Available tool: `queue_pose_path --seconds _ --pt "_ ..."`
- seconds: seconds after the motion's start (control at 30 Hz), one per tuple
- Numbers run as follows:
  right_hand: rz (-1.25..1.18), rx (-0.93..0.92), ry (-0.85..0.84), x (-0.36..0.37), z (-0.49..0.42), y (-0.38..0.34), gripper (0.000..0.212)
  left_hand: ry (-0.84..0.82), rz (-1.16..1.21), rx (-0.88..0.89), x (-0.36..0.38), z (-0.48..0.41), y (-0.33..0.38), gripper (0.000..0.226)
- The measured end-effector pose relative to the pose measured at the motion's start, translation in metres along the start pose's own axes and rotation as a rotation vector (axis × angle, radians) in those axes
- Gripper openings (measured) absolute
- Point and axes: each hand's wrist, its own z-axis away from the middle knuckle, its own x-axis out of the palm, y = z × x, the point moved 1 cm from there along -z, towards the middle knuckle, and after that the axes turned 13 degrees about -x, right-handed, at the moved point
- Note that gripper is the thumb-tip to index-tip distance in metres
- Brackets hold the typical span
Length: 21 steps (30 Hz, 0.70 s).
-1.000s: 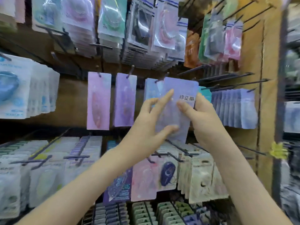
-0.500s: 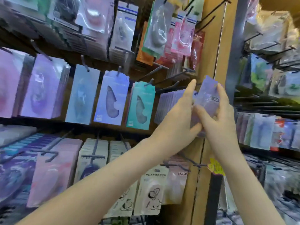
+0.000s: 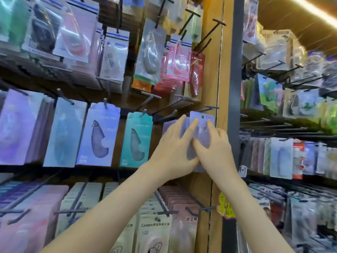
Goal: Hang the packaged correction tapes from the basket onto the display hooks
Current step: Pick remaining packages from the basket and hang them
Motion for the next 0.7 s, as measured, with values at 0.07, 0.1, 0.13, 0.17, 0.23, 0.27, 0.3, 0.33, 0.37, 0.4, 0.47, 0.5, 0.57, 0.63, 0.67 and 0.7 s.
queue_pose_path --seconds 0.07,0.1,0.13,0.17,0.23,0.27,0.3,0.33,0.37,0.4,0.47,0.5,0.57,0.63,0.67,0.7 --pt "0.029 0.021 -0.040 -0.001 0.001 0.001 0.064 -0.002 -0.031 0.022 0.001 -0.003 -0.001 0.089" --pt "0.049 0.032 -0.060 -0.001 0.001 0.002 0.063 -0.016 -0.029 0.013 0.002 -0.004 -0.001 0.089" --pt "0.067 0.041 -0.075 -0.001 0.002 0.003 0.063 -0.040 -0.024 -0.005 0.003 -0.004 -0.001 0.089" --pt "0.080 0.042 -0.082 0.000 0.002 0.004 0.062 -0.063 -0.022 -0.023 0.005 -0.005 -0.001 0.087" --pt "0.088 0.031 -0.088 0.003 0.000 0.005 0.060 -0.095 -0.045 -0.042 0.009 -0.006 -0.002 0.086" --pt "0.082 0.027 -0.094 0.005 -0.001 0.006 0.058 -0.107 -0.063 -0.046 0.010 -0.006 -0.003 0.086" --pt "0.079 0.021 -0.104 0.008 -0.002 0.007 0.056 -0.115 -0.081 -0.049 0.011 -0.007 -0.005 0.087" --pt "0.083 0.015 -0.117 0.012 -0.003 0.009 0.056 -0.124 -0.101 -0.055 0.011 -0.009 -0.007 0.087" --pt "0.090 0.012 -0.133 0.016 -0.004 0.012 0.058 -0.137 -0.123 -0.067 0.012 -0.010 -0.010 0.088" --pt "0.098 0.008 -0.148 0.020 -0.003 0.016 0.062 -0.153 -0.146 -0.079 0.012 -0.011 -0.012 0.090" --pt "0.097 -0.013 -0.151 0.028 -0.002 0.024 0.069 -0.174 -0.175 -0.095 0.013 -0.011 -0.018 0.091" --pt "0.096 -0.021 -0.136 0.031 0.000 0.026 0.072 -0.173 -0.173 -0.091 0.013 -0.010 -0.020 0.090" --pt "0.082 -0.021 -0.097 0.037 0.004 0.029 0.075 -0.158 -0.146 -0.083 0.011 -0.004 -0.024 0.089" --pt "0.110 -0.039 -0.043 0.039 0.008 0.026 0.077 -0.130 -0.103 -0.081 0.003 0.006 -0.029 0.085" --pt "0.131 -0.068 -0.004 0.040 0.012 0.022 0.078 -0.102 -0.091 -0.077 -0.004 0.014 -0.031 0.081" --pt "0.145 -0.116 0.047 0.040 0.016 0.014 0.077 -0.064 -0.087 -0.073 -0.013 0.023 -0.034 0.076"
